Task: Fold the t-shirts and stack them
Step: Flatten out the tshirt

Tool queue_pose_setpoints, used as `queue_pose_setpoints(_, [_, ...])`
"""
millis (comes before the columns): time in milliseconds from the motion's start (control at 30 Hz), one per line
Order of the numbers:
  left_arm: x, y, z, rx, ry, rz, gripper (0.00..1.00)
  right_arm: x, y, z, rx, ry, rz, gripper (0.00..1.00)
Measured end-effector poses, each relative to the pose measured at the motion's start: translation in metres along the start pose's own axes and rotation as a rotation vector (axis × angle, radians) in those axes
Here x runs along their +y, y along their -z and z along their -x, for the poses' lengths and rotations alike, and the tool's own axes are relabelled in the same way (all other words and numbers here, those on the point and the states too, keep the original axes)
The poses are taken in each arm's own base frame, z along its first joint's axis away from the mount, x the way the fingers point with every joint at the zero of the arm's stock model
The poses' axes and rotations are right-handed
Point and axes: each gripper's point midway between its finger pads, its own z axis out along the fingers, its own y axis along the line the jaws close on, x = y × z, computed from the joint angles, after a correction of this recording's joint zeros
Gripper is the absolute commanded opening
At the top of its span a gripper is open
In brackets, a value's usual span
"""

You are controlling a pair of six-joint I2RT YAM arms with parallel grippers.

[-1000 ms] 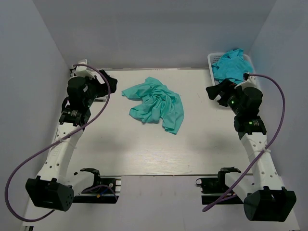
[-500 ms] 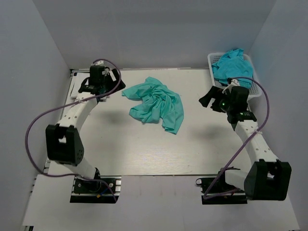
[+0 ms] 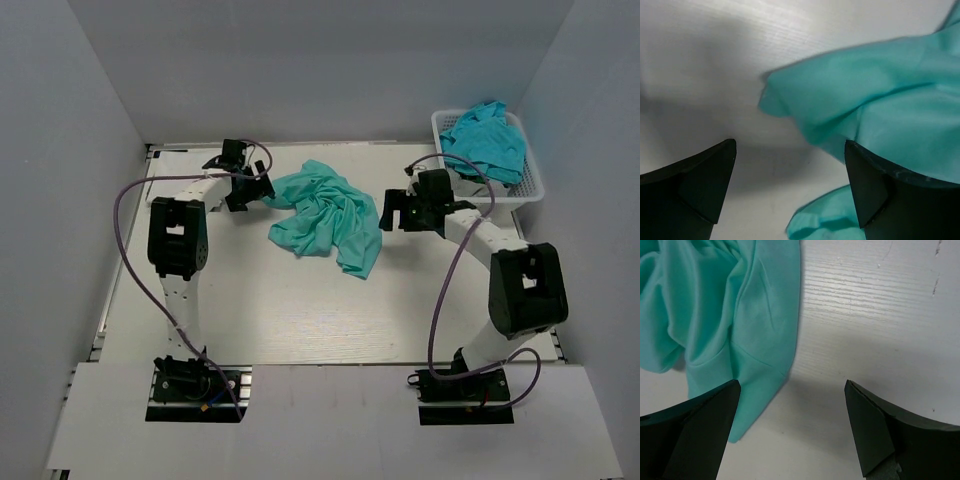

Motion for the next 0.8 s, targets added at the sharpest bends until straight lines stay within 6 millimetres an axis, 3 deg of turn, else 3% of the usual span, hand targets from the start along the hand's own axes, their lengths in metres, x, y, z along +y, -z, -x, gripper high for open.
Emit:
queue_pose_setpoints(133, [-0.011,-0.014,0.013,-0.021,-0.01,-0.018,0.91,-0.003,-0.02,-0.016,0.058,0.025,-0.027,0.91])
queue_pose_setpoints(267, [-0.016,-0.023,0.019,-0.037,-0.014,-0.035,0.71,-0.002,-0.033,-0.029,0.094,0.067,-0.044,0.91])
queue_pose_setpoints(300, [-0.017,-0.025,0.02,-0.04,-0.017,-0.043,0.55,-0.001,-0.036,-0.031,0.103,0.079,-0.046,0.91])
queue_pose_setpoints(367, [-0.02,-0.03,0.02,-0.04,-0.018,-0.06,0.39,0.004,-0.045,-0.036,0.122,0.109,-0.042,0.86])
queue_pose_setpoints(400, [-0.021,-0.033,0.019,-0.04,-0.023,-0.071,0.2,0.006,-0.05,-0.039,0.133,0.123,-0.041,0.84])
queue_pose_setpoints(467, [-0.023,-0.037,0.019,-0.037,-0.021,-0.085,0.0,0.01,-0.061,-0.042,0.149,0.146,-0.044,0.82])
queue_pose_setpoints(500, [-0.024,-0.038,0.019,-0.038,-0.024,-0.098,0.0,0.015,-0.063,-0.037,0.138,0.154,-0.037,0.76])
queue_pose_setpoints(567, [-0.027,-0.039,0.019,-0.037,-0.034,-0.115,0.0,0.023,-0.068,-0.032,0.118,0.176,-0.022,0.52])
queue_pose_setpoints(600, [-0.029,-0.038,0.019,-0.034,-0.038,-0.125,0.0,0.025,-0.069,-0.031,0.11,0.184,-0.016,0.19])
queue_pose_setpoints(633, [-0.03,-0.038,0.018,-0.028,-0.039,-0.136,0.0,0.027,-0.07,-0.031,0.106,0.189,-0.013,0.03])
queue_pose_setpoints(800, [-0.033,-0.031,0.016,-0.02,-0.051,-0.167,0.0,0.019,-0.071,-0.022,0.076,0.146,-0.088,0.0])
